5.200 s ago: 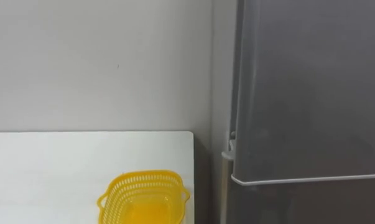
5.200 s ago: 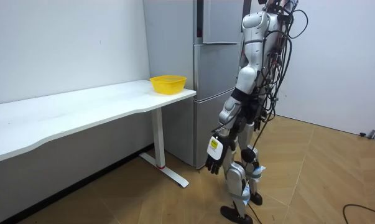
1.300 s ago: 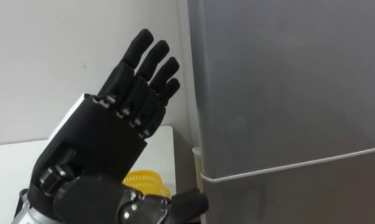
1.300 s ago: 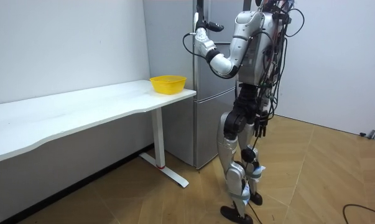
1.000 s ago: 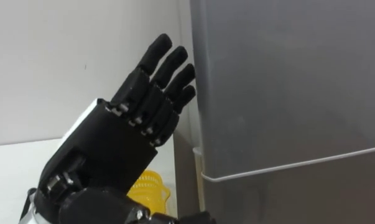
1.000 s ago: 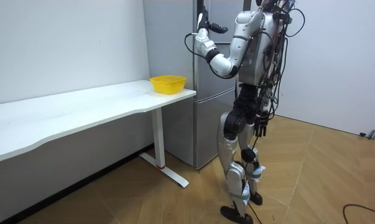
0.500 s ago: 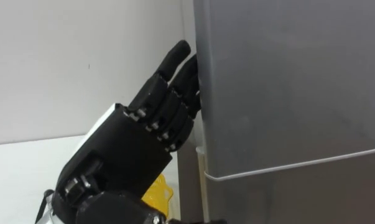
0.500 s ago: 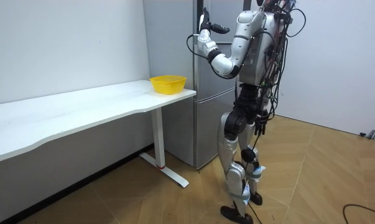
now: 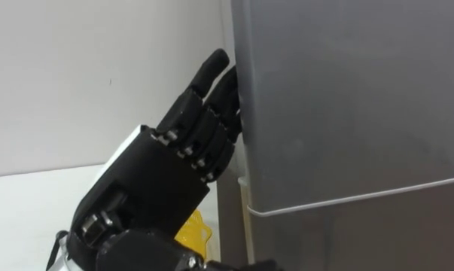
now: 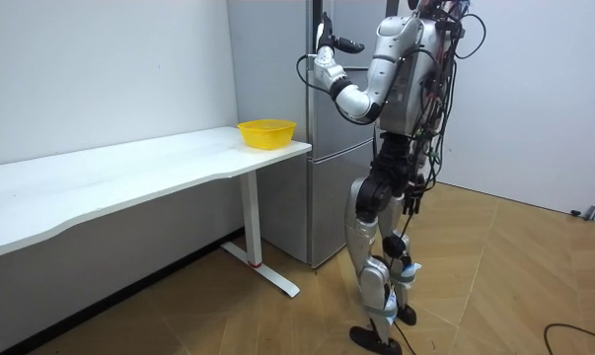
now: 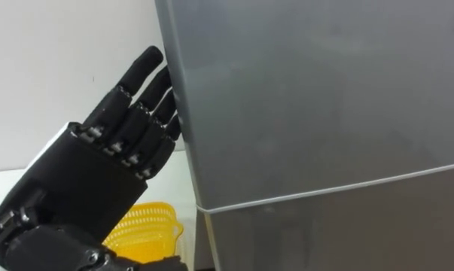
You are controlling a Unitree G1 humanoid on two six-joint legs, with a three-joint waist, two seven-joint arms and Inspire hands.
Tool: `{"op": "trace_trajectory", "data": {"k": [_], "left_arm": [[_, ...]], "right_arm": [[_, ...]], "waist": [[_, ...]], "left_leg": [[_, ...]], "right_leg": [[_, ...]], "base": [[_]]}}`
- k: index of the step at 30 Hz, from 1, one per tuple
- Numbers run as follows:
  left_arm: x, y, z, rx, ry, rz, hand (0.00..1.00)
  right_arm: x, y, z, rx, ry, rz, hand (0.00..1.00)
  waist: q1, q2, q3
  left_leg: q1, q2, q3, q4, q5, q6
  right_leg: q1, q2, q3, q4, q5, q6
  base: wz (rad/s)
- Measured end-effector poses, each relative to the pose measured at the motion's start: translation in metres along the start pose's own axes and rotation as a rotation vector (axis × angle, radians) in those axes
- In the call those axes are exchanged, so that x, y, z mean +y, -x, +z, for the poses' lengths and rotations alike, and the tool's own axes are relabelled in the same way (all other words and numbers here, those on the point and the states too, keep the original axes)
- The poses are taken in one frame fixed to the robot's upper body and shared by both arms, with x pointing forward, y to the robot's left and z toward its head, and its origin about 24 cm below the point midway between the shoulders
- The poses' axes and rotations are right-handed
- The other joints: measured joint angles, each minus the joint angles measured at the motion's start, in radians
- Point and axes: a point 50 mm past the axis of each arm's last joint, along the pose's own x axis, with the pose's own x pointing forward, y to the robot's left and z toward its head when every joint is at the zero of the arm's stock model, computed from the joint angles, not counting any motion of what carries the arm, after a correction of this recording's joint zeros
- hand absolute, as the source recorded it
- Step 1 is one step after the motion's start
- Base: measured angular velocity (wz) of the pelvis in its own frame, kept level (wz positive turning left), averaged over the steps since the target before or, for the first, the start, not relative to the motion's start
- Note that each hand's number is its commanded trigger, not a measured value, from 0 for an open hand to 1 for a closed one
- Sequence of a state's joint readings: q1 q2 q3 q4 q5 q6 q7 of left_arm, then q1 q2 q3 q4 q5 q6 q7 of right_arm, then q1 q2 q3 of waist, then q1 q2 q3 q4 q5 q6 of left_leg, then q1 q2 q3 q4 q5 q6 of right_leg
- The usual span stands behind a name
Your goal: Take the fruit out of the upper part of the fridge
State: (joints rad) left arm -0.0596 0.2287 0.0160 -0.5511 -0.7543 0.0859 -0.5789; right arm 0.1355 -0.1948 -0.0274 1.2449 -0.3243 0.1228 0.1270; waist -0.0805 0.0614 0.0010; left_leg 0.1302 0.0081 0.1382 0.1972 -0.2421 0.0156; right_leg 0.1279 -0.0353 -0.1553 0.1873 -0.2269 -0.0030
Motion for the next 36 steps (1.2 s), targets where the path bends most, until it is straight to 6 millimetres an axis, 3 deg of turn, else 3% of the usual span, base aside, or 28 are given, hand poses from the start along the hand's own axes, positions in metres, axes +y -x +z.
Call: {"op": "trace_trajectory", "data": {"k": [23,36], "left_arm": [[-0.004,-0.004,-0.007,-0.032,0.032,-0.015,0.00],[-0.015,-0.010,-0.014,-0.092,0.177,-0.065,0.00]], "right_arm": [[0.003,-0.001,0.005,0.023,0.079,0.072,0.00],[-0.003,0.000,0.006,0.023,0.098,0.072,0.00]], "waist": [[-0.026,-0.017,0.0018],[-0.026,0.009,0.0026]], "left_leg": [[-0.018,-0.002,0.013,0.006,0.000,0.000],[-0.065,0.000,0.052,0.027,-0.013,0.022]], "right_leg": [[-0.015,0.000,0.019,-0.001,0.007,0.008],[-0.047,-0.006,0.026,-0.001,0.030,0.024]], "base": [[0.00],[0.03]]}}
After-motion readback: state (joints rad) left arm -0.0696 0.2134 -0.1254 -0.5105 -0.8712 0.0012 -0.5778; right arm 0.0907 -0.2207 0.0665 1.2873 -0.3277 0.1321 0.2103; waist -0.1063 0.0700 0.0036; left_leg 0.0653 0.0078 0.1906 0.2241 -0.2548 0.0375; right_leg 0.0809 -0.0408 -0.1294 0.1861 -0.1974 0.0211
